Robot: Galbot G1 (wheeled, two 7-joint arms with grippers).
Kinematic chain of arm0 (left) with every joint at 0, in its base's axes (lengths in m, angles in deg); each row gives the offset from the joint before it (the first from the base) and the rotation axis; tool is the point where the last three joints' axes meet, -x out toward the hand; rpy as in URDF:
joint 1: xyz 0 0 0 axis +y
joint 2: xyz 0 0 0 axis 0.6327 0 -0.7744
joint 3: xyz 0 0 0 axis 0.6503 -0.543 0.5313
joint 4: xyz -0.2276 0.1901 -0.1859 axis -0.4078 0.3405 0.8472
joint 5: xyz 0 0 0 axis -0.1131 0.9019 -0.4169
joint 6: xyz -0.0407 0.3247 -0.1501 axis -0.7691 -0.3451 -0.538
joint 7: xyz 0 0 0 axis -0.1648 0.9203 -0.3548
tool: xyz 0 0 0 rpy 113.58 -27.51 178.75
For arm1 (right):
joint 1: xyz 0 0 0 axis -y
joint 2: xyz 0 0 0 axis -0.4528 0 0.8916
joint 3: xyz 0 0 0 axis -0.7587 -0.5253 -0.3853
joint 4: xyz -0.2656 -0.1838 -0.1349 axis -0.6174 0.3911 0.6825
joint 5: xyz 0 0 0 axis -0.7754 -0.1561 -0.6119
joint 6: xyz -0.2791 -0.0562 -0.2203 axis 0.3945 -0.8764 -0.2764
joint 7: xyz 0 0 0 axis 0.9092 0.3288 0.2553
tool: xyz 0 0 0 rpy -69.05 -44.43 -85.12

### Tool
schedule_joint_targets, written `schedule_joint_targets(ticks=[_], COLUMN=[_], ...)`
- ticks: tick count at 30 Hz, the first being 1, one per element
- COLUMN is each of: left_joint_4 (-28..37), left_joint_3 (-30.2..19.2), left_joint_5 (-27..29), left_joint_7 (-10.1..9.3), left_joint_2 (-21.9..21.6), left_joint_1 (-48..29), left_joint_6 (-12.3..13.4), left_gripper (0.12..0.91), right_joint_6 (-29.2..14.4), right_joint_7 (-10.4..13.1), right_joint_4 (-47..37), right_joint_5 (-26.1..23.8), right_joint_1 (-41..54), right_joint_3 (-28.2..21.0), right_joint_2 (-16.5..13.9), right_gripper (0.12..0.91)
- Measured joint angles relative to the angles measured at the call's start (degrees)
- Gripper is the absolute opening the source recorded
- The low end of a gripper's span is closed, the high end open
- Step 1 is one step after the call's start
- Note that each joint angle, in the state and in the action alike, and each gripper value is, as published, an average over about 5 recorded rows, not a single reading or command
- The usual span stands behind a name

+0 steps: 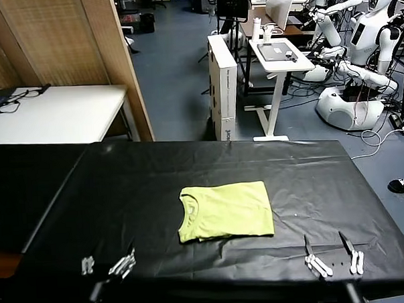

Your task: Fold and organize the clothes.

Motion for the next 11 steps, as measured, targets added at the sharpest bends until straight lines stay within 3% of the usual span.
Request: schedule_joint_targets(ticks=[5,11], left_joint_4=[-1.42,-2.18], left_joint_3=[0.86,1.35], left_joint_5=[-0.07,0.16], left_joint_7=[-0.22,0.34], left_joint_2=[-0.04,-0.19], left_joint_1=[2.37,3.80], left_joint_6=[-0.97,-1.20], left_gripper=[0.907,0.907], right_joint_6=[3.89,5.84], right_joint_7=[0.34,0.09], right_joint_4=[2.63,3.66], right_joint_5=[3.17,3.50], right_joint_1=[-3.24,-4.14], right_joint_3=[0.23,0.16], right_joint_2=[-0.33,-0.45], right_gripper=[0.907,0.907])
